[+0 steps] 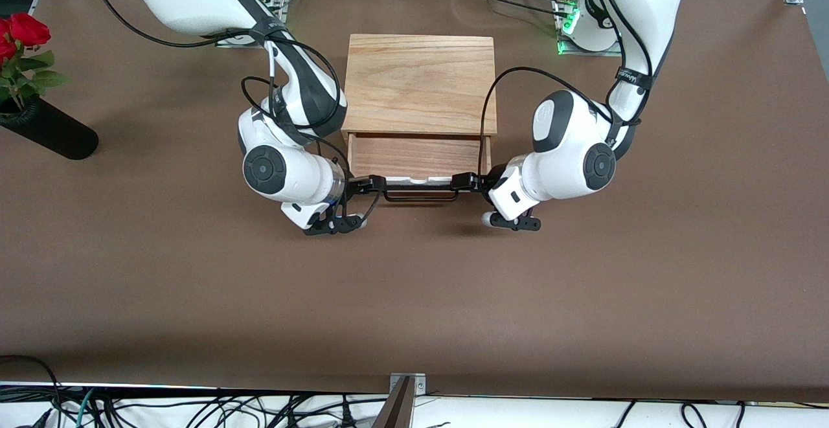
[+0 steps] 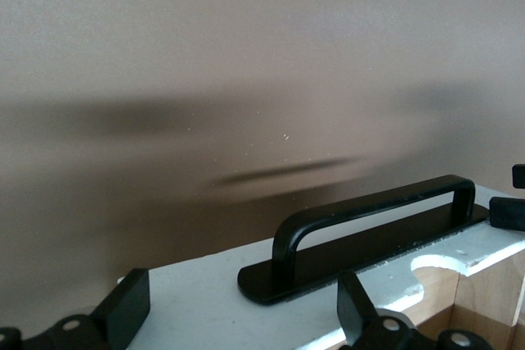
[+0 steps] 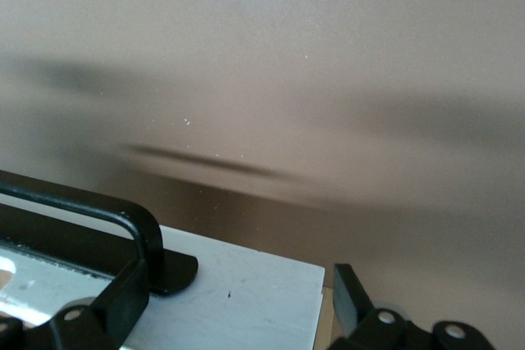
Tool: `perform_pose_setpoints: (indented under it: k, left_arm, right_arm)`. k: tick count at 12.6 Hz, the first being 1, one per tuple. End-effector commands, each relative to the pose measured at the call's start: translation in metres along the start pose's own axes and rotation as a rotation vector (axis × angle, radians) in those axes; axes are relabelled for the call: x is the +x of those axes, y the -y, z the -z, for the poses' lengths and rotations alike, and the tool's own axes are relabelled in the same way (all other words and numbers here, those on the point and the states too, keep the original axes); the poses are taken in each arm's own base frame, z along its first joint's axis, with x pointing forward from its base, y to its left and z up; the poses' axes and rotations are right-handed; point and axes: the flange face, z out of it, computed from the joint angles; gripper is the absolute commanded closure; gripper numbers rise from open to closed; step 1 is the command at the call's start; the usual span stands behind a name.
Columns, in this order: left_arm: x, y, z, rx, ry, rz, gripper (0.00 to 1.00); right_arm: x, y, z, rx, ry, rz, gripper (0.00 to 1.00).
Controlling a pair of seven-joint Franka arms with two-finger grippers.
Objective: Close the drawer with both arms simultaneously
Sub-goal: 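Push the white drawer front inward with both grippers into the wooden box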
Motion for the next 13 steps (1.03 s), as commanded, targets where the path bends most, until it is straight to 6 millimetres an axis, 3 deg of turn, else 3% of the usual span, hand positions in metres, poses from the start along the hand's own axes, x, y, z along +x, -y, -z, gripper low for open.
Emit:
perform_pose_setpoints:
  k: [1,6,13]
  left_arm:
    - [-0.015,-0.001,-0.018,-0.011,0.048,0.025,0.0]
    - [-0.033,0.012,-0.038,0.011,0.117,0.036,0.0]
    - [-0.061,0.015,-0.026,0.03,0.214,0.031,0.0]
  right_arm:
    - [-0.002,0.005,0.002,0.013,0.028,-0.013,0.0]
    - [-0.015,0.013,-0.008,-0.015,0.104,0.002,0.0]
    - [-0.032,0.019,-0.02,-0.051,0.203,0.02,0.0]
